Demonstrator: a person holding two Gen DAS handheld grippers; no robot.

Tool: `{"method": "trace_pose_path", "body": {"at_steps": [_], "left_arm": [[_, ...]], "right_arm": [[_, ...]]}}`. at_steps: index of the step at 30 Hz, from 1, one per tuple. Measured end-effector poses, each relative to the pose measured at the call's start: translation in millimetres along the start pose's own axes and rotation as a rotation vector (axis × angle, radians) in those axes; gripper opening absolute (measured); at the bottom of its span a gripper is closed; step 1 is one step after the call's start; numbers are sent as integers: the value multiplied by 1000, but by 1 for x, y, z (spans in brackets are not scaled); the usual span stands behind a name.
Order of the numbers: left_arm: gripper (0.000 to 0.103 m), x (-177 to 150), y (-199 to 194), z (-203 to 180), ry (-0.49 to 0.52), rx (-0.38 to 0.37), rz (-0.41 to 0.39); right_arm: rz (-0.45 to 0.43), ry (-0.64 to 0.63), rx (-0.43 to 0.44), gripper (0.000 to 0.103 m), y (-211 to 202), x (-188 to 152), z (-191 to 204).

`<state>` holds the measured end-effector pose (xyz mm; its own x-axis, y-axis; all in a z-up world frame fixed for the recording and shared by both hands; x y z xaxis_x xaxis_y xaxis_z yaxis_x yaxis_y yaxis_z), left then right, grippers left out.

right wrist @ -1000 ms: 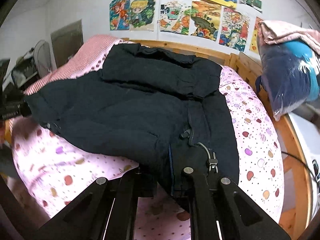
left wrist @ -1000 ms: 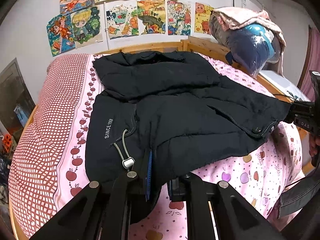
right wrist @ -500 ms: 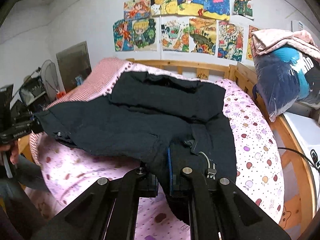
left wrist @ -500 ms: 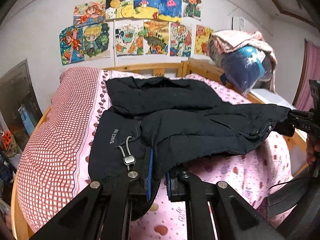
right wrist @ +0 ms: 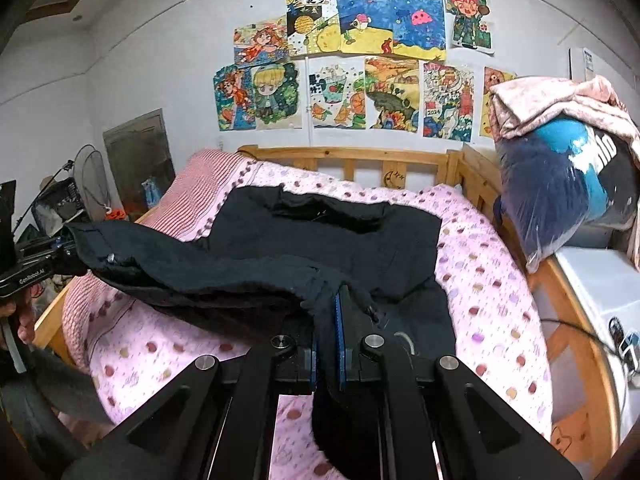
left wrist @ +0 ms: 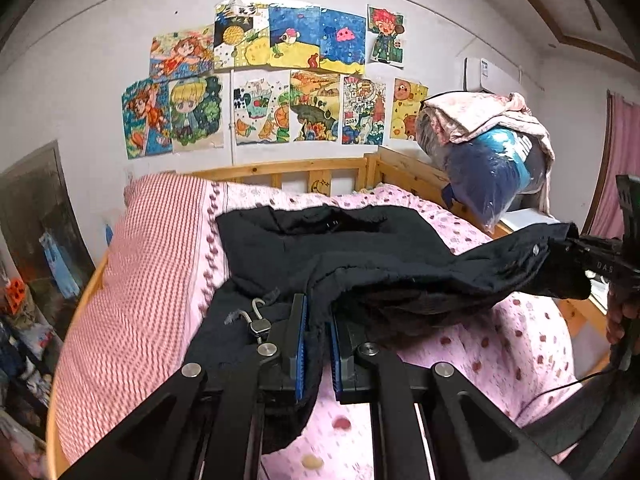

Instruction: Fold large clothes

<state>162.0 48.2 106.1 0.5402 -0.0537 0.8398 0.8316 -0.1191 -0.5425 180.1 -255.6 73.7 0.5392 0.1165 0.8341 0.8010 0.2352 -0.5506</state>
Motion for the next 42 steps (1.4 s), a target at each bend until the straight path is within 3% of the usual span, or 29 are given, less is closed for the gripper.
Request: {"method": "trace_pose_path", "body": {"at_steps": [10, 21, 30, 42], "left_arm": [[10, 64, 46, 6, 46, 60, -53], [10, 121, 116, 21, 132, 165, -82], [10, 145, 190, 36, 105, 210, -94], [10, 153, 292, 66, 29, 241, -50]], "right_arm": [[-43, 23, -60, 7, 50, 57, -12], [-71, -43, -145, 7, 124, 117, -13], [-77, -48, -192, 7, 197, 149, -18], [-57, -59, -225, 7, 293, 157, -27]]}}
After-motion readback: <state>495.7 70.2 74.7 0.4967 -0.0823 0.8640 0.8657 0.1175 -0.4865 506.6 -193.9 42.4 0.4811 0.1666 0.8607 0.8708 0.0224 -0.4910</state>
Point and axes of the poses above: each gripper's, at about its wrist camera, not at the fingertips, and y roughly the way its jaws point, z to its left, x to its top, the point moved 3 cm from there along y, roughly the way its jaws point, and after that the axes turned 2 degrees about z, right-handed, at the moved point
